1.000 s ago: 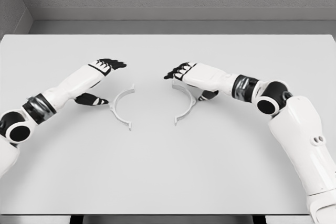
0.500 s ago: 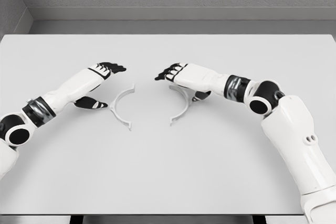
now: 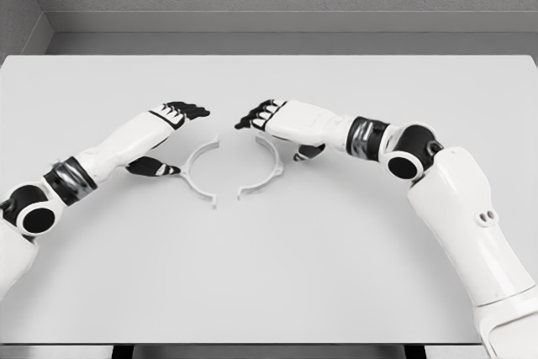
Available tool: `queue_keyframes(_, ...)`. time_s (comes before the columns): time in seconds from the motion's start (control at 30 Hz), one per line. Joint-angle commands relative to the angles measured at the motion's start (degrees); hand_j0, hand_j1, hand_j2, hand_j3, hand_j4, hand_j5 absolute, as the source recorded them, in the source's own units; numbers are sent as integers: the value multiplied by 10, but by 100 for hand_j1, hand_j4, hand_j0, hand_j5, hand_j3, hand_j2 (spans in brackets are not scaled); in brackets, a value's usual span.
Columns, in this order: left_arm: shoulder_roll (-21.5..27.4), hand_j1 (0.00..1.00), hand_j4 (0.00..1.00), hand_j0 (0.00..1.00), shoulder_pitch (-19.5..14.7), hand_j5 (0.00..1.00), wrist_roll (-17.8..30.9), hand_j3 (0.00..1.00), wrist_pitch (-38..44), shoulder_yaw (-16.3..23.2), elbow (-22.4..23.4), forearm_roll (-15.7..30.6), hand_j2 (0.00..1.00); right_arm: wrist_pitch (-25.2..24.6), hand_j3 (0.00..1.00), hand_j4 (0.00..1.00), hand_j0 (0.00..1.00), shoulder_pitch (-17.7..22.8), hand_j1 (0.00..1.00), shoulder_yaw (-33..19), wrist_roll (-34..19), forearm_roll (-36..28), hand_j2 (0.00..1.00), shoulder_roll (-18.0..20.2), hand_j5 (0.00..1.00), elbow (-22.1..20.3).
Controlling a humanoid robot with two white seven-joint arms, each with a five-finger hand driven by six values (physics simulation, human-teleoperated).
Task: Assemble PVC drainage pipe clamps
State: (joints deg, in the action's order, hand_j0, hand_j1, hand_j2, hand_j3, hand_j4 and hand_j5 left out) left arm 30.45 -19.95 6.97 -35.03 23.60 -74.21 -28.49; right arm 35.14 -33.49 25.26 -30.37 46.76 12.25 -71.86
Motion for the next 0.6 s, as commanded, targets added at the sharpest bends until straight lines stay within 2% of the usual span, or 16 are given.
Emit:
queue_keyframes(0.0,-5,100,100,100,0,100,0,100,0,0,-1,5,100,-1,100,100,100,0,100,-2,0,-4,100,1,100,-1)
queue_keyframes(0.13,-7,100,100,100,1,100,0,100,0,0,-7,5,100,-1,100,100,100,-17,100,0,1,-3,100,-2,100,29)
queue_keyframes(0.27,-8,100,100,100,1,100,0,100,0,1,-11,4,100,-1,100,100,100,-21,100,3,1,-3,100,-4,100,37)
queue_keyframes(0.57,-13,100,100,100,1,100,0,100,0,0,-14,5,100,-1,100,100,100,-45,100,5,1,1,100,-34,100,75)
